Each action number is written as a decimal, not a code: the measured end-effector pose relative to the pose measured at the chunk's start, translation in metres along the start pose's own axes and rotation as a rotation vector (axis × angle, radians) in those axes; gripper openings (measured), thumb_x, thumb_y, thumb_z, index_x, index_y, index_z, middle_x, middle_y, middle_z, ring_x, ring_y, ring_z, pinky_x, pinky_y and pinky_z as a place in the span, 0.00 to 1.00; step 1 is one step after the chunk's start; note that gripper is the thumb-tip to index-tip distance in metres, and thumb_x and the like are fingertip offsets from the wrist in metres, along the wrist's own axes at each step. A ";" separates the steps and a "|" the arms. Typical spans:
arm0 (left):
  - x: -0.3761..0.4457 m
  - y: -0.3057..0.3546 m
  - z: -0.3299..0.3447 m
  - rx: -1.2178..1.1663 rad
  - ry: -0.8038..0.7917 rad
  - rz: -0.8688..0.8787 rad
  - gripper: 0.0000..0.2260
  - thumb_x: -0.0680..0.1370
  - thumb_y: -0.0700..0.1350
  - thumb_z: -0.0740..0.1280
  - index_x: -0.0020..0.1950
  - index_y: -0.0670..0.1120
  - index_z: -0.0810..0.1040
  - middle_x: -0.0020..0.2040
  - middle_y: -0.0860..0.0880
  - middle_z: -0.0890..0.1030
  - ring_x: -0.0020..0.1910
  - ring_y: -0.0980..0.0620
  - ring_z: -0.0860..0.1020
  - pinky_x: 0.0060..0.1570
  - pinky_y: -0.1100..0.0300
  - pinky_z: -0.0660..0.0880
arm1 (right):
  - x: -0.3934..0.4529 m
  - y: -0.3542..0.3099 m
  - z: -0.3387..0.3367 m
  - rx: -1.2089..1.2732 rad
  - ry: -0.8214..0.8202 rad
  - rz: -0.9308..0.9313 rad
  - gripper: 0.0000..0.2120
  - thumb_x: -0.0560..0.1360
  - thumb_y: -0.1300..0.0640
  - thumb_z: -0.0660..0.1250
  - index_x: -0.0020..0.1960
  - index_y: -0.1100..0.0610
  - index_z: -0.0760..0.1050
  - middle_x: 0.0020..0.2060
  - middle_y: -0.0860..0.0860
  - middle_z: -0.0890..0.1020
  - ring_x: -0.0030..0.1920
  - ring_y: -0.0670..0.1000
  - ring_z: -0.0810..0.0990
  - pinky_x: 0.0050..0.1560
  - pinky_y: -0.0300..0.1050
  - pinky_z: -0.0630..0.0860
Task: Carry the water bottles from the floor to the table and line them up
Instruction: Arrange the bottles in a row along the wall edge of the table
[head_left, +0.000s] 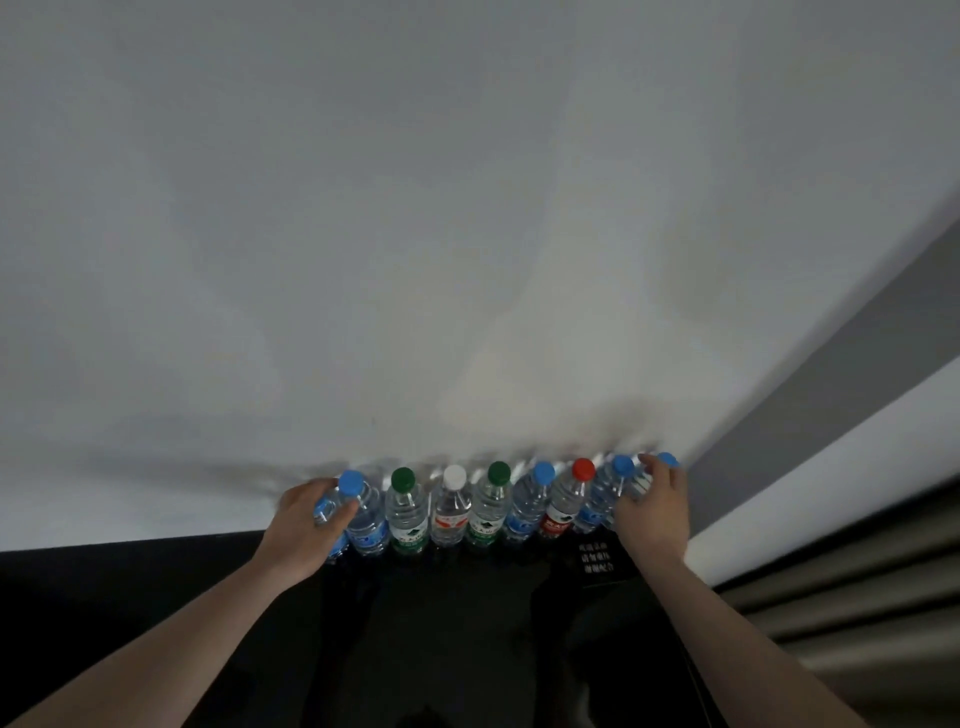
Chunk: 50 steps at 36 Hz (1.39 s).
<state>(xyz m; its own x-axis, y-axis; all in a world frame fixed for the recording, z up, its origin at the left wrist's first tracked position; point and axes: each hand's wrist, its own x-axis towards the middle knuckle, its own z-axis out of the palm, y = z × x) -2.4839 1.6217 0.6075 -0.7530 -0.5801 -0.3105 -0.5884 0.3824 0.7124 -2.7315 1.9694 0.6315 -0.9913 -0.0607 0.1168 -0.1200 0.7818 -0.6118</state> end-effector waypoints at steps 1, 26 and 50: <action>0.000 -0.001 0.001 0.001 0.004 -0.007 0.24 0.80 0.58 0.66 0.72 0.48 0.73 0.71 0.43 0.71 0.66 0.44 0.74 0.68 0.43 0.71 | -0.003 0.007 -0.003 -0.005 0.097 -0.056 0.29 0.66 0.70 0.70 0.67 0.60 0.72 0.60 0.62 0.73 0.59 0.64 0.72 0.62 0.58 0.70; 0.001 0.011 0.017 0.049 0.171 0.056 0.22 0.81 0.53 0.65 0.74 0.48 0.72 0.69 0.46 0.70 0.69 0.48 0.69 0.73 0.49 0.65 | 0.073 0.045 0.007 0.324 -0.509 0.462 0.18 0.72 0.60 0.74 0.60 0.54 0.75 0.52 0.56 0.82 0.52 0.58 0.81 0.45 0.52 0.81; 0.001 0.005 0.017 0.135 0.261 0.126 0.19 0.81 0.48 0.66 0.71 0.50 0.72 0.65 0.48 0.74 0.61 0.46 0.75 0.63 0.45 0.75 | 0.064 0.029 -0.006 0.335 -0.558 0.453 0.13 0.75 0.63 0.71 0.57 0.53 0.75 0.48 0.54 0.82 0.47 0.56 0.81 0.39 0.49 0.78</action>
<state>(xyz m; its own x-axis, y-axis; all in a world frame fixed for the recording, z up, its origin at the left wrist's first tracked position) -2.4921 1.6353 0.6001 -0.7316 -0.6805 -0.0408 -0.5423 0.5446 0.6398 -2.7979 1.9924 0.6257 -0.8176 -0.1529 -0.5551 0.3794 0.5821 -0.7192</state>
